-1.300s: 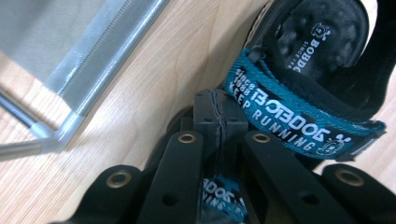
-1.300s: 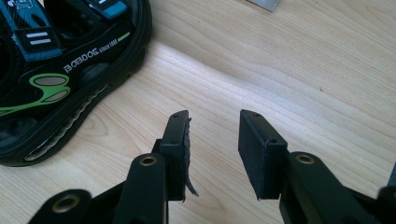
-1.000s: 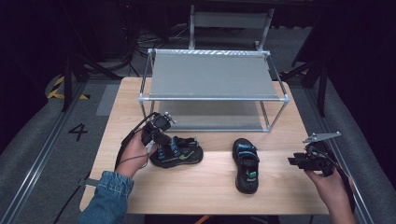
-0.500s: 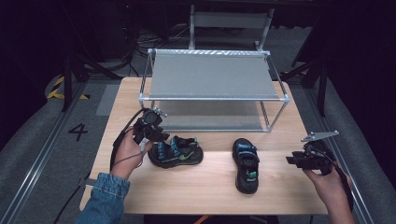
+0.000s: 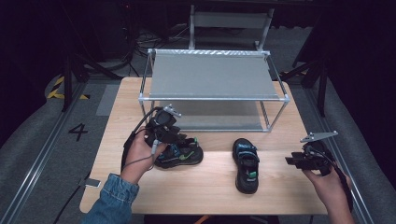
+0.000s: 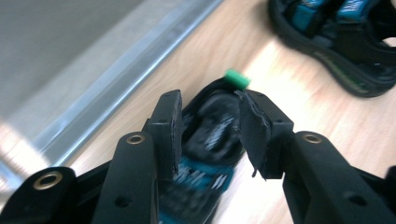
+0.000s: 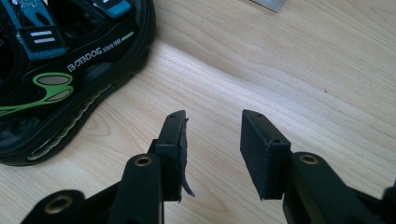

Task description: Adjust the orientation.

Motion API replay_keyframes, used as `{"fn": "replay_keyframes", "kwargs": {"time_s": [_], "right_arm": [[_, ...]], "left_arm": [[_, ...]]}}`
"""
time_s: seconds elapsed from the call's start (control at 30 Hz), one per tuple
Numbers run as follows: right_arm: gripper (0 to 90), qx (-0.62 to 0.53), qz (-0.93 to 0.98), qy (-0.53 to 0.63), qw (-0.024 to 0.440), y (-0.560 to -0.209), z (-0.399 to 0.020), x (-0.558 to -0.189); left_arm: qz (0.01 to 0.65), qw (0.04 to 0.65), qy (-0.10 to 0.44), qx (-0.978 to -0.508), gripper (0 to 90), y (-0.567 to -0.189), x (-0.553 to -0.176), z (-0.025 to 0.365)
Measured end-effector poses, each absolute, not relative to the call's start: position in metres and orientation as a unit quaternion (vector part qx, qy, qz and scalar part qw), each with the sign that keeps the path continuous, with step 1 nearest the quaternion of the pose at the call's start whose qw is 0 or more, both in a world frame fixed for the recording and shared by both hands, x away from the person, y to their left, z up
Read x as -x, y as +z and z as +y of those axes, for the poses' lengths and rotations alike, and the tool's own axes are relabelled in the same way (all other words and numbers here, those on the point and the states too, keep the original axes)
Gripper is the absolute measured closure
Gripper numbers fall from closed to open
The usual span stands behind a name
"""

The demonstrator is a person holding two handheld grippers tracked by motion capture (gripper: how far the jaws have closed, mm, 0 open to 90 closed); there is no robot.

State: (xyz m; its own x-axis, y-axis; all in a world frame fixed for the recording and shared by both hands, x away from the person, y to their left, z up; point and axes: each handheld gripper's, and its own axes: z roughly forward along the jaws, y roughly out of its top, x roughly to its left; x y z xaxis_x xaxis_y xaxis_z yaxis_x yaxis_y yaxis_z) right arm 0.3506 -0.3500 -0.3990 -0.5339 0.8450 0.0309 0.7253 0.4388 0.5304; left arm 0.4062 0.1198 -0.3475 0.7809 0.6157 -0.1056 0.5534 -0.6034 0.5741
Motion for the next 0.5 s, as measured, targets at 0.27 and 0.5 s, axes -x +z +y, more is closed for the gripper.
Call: {"fn": "replay_keyframes", "kwargs": {"time_s": [0.27,0.5], "right_arm": [[61.1,-0.472,0.837,0.249,0.121,-0.399,-0.353,-0.348],[60.8,-0.473,0.837,0.246,0.12,-0.401,-0.354,-0.346]], "left_arm": [[0.308,0.295,0.045,-0.904,57.8,-0.36,-0.409,0.09],[0.32,0.283,0.042,-0.903,55.7,-0.375,-0.417,0.079]]}}
